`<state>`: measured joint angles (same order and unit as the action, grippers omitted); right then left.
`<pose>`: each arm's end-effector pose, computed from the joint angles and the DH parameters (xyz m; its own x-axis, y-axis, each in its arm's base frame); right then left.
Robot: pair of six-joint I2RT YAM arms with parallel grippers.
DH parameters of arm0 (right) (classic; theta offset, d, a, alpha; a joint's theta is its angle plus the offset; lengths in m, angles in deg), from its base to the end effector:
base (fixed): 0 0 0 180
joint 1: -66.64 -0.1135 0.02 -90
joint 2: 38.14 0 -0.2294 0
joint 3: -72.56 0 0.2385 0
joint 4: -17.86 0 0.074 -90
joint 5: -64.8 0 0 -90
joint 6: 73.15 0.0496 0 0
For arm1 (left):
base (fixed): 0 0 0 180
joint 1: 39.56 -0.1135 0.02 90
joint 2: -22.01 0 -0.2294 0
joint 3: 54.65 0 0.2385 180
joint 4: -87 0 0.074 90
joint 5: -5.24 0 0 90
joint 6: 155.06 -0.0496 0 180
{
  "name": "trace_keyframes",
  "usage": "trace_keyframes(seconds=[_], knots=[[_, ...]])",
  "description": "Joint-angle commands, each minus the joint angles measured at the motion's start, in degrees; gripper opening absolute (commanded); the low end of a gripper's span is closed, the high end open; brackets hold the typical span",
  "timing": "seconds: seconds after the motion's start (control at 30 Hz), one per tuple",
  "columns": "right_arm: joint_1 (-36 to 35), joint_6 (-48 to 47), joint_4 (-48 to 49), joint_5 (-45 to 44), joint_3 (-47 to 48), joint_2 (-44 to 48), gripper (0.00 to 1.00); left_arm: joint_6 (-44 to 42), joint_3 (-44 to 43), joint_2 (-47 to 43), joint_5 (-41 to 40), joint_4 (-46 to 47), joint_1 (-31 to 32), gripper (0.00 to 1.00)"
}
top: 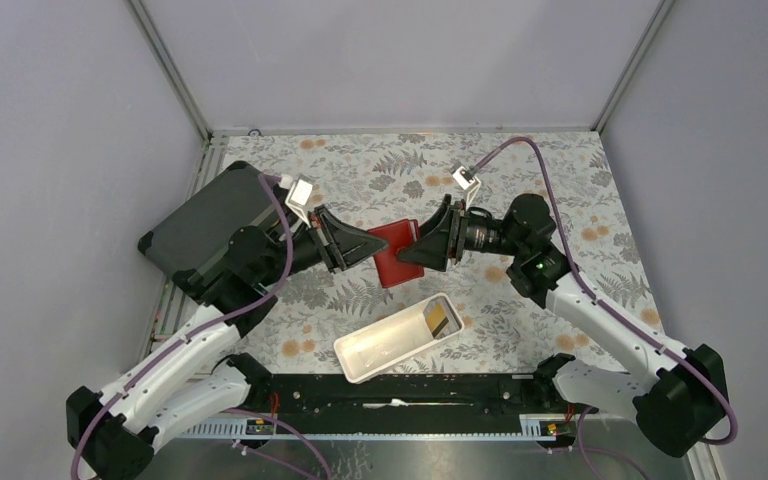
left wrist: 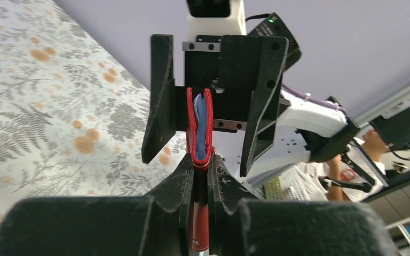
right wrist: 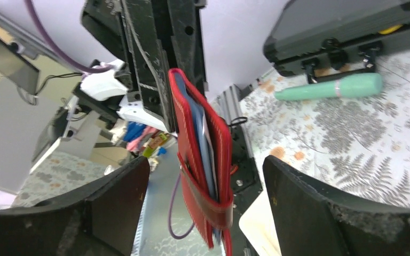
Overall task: Put the credit cards into the card holder
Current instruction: Open the card holder at the center of the board.
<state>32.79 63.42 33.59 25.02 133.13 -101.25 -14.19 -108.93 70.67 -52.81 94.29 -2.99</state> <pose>0.1926 0.1751 0.3317 -0.5798 0.1706 -0.7967 -0.8098 -0.0135 0.5865 0.1602 -0.1515 0.3350 -0.6003 -0.3742 -0.7068 0.7197 0.1329 -0.6815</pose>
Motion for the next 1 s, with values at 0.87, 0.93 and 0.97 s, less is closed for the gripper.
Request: trace_keyframes(seconds=[0.87,0.93,0.97], knots=[[-5.3,-5.8,-6.0,-10.7,1.3,-5.0,0.64,-4.4,3.2,-10.0,-24.8,-12.4,0.0,0.00],[-5.7,-5.7,-6.0,-11.1,1.4,-5.4,0.58,-4.3,3.0,-9.5,-24.4,-12.4,0.0,0.00],[-5.7,-5.7,-6.0,-11.4,1.4,-5.6,0.54,-4.2,2.9,-9.3,-24.2,-12.4,-0.1,0.00]])
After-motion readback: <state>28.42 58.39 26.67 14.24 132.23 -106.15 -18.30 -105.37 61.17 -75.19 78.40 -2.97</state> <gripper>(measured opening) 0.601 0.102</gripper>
